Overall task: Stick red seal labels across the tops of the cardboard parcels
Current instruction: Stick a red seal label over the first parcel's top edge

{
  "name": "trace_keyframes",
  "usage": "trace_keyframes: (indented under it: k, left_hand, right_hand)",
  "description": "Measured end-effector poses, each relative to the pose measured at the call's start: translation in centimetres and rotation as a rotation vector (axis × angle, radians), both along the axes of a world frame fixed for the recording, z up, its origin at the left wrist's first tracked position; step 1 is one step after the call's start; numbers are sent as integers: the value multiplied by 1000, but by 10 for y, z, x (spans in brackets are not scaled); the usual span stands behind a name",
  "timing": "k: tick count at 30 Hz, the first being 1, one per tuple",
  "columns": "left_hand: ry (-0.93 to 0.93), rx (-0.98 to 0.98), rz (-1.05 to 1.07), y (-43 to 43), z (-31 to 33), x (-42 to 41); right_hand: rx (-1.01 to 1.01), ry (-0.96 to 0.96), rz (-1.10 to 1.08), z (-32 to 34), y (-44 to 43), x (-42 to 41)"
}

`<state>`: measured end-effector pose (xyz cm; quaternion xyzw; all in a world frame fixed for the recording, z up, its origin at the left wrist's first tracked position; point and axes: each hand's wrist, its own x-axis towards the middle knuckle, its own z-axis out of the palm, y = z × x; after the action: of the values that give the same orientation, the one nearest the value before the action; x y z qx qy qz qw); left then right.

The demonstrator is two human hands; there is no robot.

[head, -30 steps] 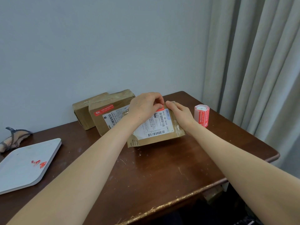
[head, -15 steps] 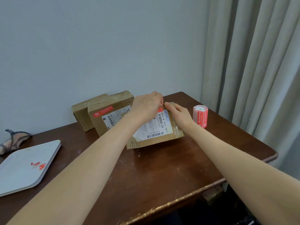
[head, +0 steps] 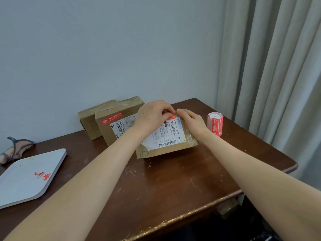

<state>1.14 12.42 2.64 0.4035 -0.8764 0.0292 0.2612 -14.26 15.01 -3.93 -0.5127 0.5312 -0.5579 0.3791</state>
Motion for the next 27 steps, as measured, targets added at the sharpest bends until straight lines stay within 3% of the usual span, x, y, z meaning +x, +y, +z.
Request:
trace_keyframes:
  k: [8, 15, 18, 23, 27]
  left_hand:
    - [-118, -29, 113, 3, 7, -13]
    - [-106, 12, 120, 5, 10, -12]
    - [-54, 41, 88, 7, 9, -8]
    - [189, 103, 35, 9, 6, 8]
    - [152, 68, 140, 7, -5, 28]
  right_hand:
    - [8, 2, -12, 0, 1, 1]
    - [1, 1, -5, -1, 1, 0]
    - [-2, -4, 0, 0, 2, 0]
    - [27, 29, 2, 0, 0, -2]
    - [37, 111, -22, -1, -3, -4]
